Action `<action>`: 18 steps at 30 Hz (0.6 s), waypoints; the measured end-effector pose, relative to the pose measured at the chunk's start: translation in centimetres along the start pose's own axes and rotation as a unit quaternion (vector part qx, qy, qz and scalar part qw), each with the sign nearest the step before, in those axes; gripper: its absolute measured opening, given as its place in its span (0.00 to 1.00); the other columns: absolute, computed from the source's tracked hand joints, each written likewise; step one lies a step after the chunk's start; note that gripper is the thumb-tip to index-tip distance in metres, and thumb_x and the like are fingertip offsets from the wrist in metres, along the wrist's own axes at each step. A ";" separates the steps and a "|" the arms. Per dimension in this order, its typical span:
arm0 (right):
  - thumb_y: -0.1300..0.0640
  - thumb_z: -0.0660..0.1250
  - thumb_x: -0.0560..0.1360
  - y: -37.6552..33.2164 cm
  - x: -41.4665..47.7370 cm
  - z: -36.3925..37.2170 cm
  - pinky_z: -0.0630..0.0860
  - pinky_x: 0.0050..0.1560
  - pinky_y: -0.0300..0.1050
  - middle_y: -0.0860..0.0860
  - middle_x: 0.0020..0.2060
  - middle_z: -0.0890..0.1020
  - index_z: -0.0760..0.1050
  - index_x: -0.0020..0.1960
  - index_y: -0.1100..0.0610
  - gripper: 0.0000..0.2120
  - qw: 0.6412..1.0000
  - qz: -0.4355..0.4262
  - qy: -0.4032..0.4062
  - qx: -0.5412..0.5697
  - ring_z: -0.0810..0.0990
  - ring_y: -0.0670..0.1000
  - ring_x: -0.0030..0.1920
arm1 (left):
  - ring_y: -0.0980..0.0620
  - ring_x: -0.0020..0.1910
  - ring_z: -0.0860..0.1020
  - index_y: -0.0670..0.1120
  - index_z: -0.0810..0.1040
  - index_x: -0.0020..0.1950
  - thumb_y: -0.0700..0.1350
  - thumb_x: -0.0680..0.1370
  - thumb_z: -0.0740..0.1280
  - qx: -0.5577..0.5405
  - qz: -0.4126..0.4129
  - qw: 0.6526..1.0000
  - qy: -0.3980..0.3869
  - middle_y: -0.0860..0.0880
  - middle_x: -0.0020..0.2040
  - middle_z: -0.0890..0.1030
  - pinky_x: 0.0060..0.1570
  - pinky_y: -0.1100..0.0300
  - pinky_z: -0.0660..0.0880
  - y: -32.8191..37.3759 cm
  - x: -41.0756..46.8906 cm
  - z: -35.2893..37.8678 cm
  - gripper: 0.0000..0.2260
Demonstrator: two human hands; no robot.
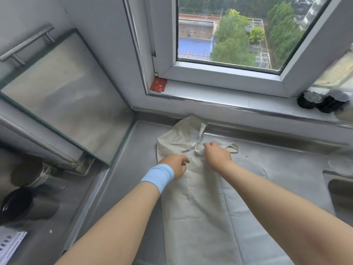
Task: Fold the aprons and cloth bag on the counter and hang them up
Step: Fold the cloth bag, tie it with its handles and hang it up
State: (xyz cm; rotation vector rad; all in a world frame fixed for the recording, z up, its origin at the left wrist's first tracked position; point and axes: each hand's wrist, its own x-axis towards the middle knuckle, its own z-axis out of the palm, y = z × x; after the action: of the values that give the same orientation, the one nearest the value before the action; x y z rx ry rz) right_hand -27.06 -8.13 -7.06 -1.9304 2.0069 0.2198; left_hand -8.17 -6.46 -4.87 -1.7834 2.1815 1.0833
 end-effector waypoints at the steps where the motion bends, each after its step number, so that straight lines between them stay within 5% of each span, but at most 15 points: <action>1: 0.60 0.61 0.75 0.0 0.6 0.2 0.72 0.46 0.50 0.56 0.59 0.72 0.73 0.61 0.57 0.15 1.000 0.007 -0.008 -0.027 0.80 0.61 0.53 | 0.52 0.60 0.77 0.57 0.75 0.66 0.46 0.78 0.60 -0.005 0.005 1.000 0.006 0.57 0.62 0.79 0.62 0.56 0.73 0.2 0.6 -0.4 0.17; 5: 0.59 0.63 0.75 -0.4 2.8 -0.4 0.71 0.45 0.45 0.54 0.55 0.79 0.79 0.54 0.55 0.10 0.999 0.008 0.008 -0.047 0.81 0.58 0.51 | 0.52 0.58 0.77 0.55 0.73 0.68 0.43 0.78 0.62 -0.029 0.031 0.998 0.043 0.55 0.62 0.78 0.59 0.61 0.71 1.0 2.9 -1.7 0.19; 8: 0.53 0.61 0.77 -1.8 4.8 -3.9 0.72 0.39 0.44 0.51 0.42 0.85 0.76 0.44 0.52 0.06 0.979 -0.017 0.037 0.200 0.83 0.56 0.43 | 0.49 0.62 0.75 0.55 0.67 0.70 0.43 0.73 0.68 -0.078 0.058 0.989 0.111 0.52 0.67 0.74 0.62 0.58 0.70 2.0 4.4 -3.0 0.26; 10: 0.51 0.62 0.78 -3.0 5.9 -7.3 0.74 0.35 0.44 0.48 0.31 0.83 0.74 0.40 0.52 0.09 0.932 -0.062 0.052 0.352 0.81 0.51 0.30 | 0.50 0.58 0.76 0.56 0.62 0.70 0.43 0.69 0.72 -0.181 0.066 0.969 0.155 0.53 0.65 0.73 0.58 0.58 0.72 3.1 5.3 -4.5 0.33; 12: 0.49 0.65 0.75 -3.8 7.3 -10.6 0.73 0.37 0.45 0.46 0.28 0.79 0.76 0.38 0.55 0.11 0.885 -0.074 0.108 0.447 0.76 0.49 0.30 | 0.52 0.52 0.78 0.55 0.62 0.69 0.46 0.66 0.75 -0.315 0.044 0.934 0.161 0.55 0.60 0.76 0.52 0.56 0.76 4.3 5.8 -6.5 0.35; 15: 0.54 0.68 0.71 -4.6 8.4 -14.8 0.66 0.35 0.43 0.44 0.25 0.73 0.76 0.33 0.55 0.09 0.808 -0.070 0.143 0.567 0.69 0.48 0.29 | 0.52 0.37 0.79 0.52 0.73 0.63 0.48 0.71 0.73 -0.342 0.023 0.937 0.073 0.48 0.52 0.82 0.35 0.59 0.77 5.3 6.1 -9.2 0.22; 18: 0.64 0.63 0.73 -4.9 8.2 -17.6 0.63 0.29 0.40 0.49 0.24 0.70 0.75 0.32 0.55 0.12 0.749 -0.062 0.140 0.645 0.65 0.49 0.25 | 0.51 0.30 0.76 0.50 0.82 0.50 0.49 0.76 0.69 -0.190 -0.017 0.981 -0.031 0.49 0.39 0.82 0.35 0.59 0.76 5.2 5.4 -11.5 0.06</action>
State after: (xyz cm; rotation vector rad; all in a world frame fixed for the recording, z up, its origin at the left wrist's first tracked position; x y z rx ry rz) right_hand -24.79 -22.14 7.01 -1.1079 1.3742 -1.2340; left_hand -10.64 -17.34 3.13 -1.8844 2.0026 1.6136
